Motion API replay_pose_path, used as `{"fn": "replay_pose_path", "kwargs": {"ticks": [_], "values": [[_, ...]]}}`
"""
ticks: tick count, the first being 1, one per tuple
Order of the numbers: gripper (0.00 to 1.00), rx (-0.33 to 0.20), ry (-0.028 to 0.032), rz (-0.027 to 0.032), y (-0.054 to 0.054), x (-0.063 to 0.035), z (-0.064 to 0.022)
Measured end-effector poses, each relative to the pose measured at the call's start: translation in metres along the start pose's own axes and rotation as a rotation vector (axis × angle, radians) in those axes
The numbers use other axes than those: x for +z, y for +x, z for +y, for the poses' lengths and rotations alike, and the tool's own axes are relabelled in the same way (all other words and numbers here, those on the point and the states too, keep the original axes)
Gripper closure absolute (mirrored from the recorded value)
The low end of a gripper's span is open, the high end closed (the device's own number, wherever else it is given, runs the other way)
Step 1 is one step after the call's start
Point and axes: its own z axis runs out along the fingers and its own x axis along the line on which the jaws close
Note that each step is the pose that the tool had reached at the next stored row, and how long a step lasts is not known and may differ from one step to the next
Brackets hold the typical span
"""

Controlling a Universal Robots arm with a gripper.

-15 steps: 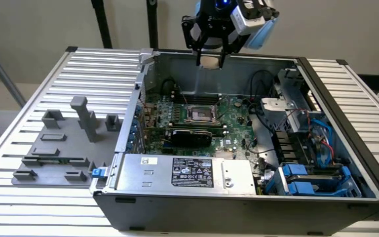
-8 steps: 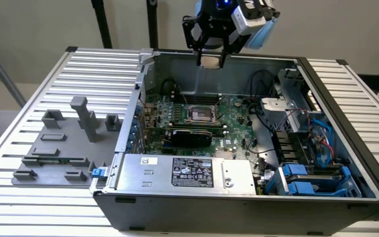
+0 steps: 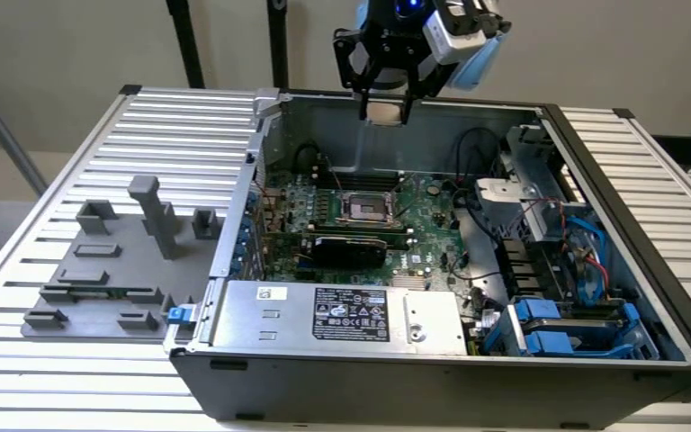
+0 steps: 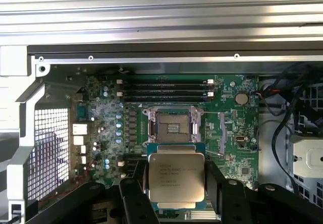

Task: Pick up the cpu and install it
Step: 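Place the cpu into insertion slot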

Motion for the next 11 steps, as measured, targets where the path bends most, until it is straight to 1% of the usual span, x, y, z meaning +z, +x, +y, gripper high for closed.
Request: {"fn": "replay_pose_path", "kwargs": {"ticks": [2, 3, 11], "values": [[0.45, 0.005, 0.0002, -0.0003, -0.0001, 0.0002, 0.0000], [0.45, 0.018, 0.0000, -0.0010, -0.0001, 0.0005, 0.0000], [0.45, 0.163, -0.0055, -0.0091, -0.0002, 0.0048, -0.0003]]}}
